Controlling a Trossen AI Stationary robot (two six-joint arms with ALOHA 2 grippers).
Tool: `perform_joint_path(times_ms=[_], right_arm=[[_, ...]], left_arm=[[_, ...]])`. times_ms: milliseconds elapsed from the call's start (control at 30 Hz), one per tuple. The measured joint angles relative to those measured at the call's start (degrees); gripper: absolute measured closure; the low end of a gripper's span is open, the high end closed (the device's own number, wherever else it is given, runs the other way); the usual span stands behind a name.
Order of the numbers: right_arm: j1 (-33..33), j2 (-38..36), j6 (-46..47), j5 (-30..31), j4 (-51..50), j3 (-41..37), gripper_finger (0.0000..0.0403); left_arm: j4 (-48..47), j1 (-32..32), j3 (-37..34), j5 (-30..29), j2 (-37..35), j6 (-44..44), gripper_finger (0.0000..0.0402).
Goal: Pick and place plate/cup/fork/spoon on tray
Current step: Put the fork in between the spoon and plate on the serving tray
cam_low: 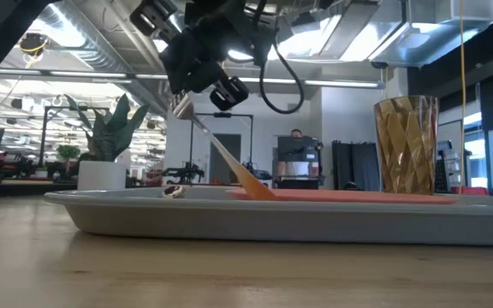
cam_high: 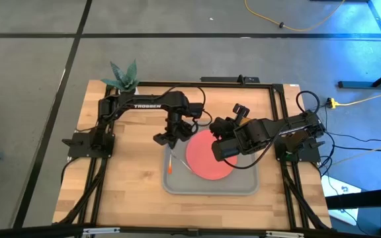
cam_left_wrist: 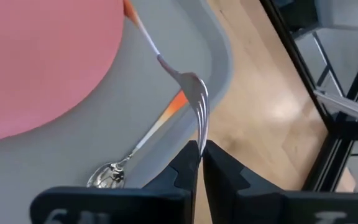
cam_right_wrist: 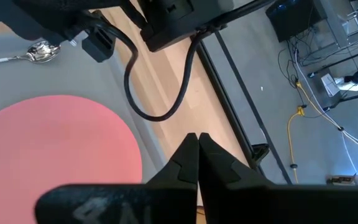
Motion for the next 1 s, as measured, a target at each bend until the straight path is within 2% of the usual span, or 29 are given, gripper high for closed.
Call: perform_joint_path(times_ms=[200, 433, 700, 900, 1000], right_arm=[[0.0, 0.0, 0.1, -0.1, 0.0, 0.0, 0.0402], [0.0, 0.0, 0.1, -0.1, 0.0, 0.0, 0.0402], [0.0, 0.0, 0.1, -0.1, 0.0, 0.0, 0.0402], [0.0, 0.0, 0.1, -0.1, 0.0, 0.0, 0.0396], [0.0, 0.0, 0.3, -0.1, 0.0, 0.0, 0.0396]], left_arm=[[-1.0, 0.0, 0.0, -3.5, 0.0, -1.2, 0.0388], [-0.9, 0.0, -0.1, -3.6, 0.0, -1.2, 0.0398], [2.0, 0.0, -6.7, -4.5, 0.0, -3.2, 0.0374], [3.0, 0.0, -9.0, -11.6, 0.0, -4.0, 0.0373], [3.1, 0.0, -8.4, -12.9, 0.0, -4.2, 0.0374]])
